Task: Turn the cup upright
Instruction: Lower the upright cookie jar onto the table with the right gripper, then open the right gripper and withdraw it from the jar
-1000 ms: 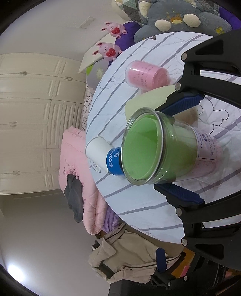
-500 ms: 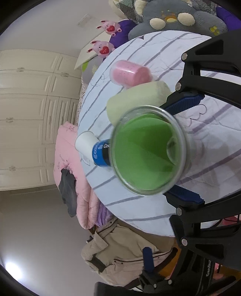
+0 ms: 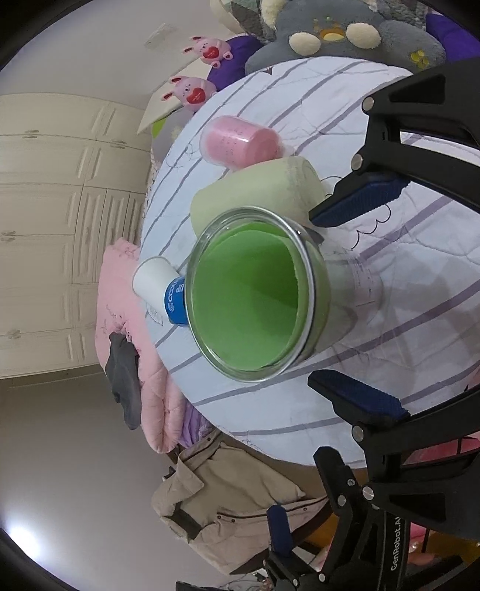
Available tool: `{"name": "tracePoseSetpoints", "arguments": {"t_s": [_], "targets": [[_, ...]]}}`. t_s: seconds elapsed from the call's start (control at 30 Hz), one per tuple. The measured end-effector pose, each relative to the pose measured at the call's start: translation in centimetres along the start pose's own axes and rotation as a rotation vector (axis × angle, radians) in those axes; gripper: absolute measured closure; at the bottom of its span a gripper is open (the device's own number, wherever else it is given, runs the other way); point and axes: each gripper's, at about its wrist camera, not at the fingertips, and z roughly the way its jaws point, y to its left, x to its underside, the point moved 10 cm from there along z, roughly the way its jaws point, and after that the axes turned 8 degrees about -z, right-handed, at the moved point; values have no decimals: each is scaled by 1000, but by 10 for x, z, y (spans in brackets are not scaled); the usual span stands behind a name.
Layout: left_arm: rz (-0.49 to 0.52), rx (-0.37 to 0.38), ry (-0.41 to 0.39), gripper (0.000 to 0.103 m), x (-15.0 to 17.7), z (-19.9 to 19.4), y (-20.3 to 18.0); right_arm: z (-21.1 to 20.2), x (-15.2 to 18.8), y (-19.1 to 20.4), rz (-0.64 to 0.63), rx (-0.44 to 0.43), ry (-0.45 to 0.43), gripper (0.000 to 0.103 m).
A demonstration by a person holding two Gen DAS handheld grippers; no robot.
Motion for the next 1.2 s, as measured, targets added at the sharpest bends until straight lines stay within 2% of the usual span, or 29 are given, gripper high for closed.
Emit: {"name": "tracePoseSetpoints", "arguments": {"t_s": [0.23, 0.6, 0.77, 0.93, 1.07, 1.2], "targets": [[-10, 8, -9, 0, 5, -8, -5, -13, 5, 4, 9, -26, -19, 22], [-7, 14, -70, 0, 17, -33, -26, -44, 13, 0, 9, -17, -73, 22], [-74, 59, -102, 0, 22, -41, -40, -61, 17, -12, 30, -5, -105, 22], [-104, 90, -161, 0, 25, -54, -53, -76, 23, -25, 42, 12, -141, 22], [-65, 61, -213, 0, 26, -62, -66, -85, 28, -35, 60, 24, -168, 22], [-43, 54, -305, 0, 22, -74, -77, -95, 35, -43, 87, 27, -199, 22]]}}
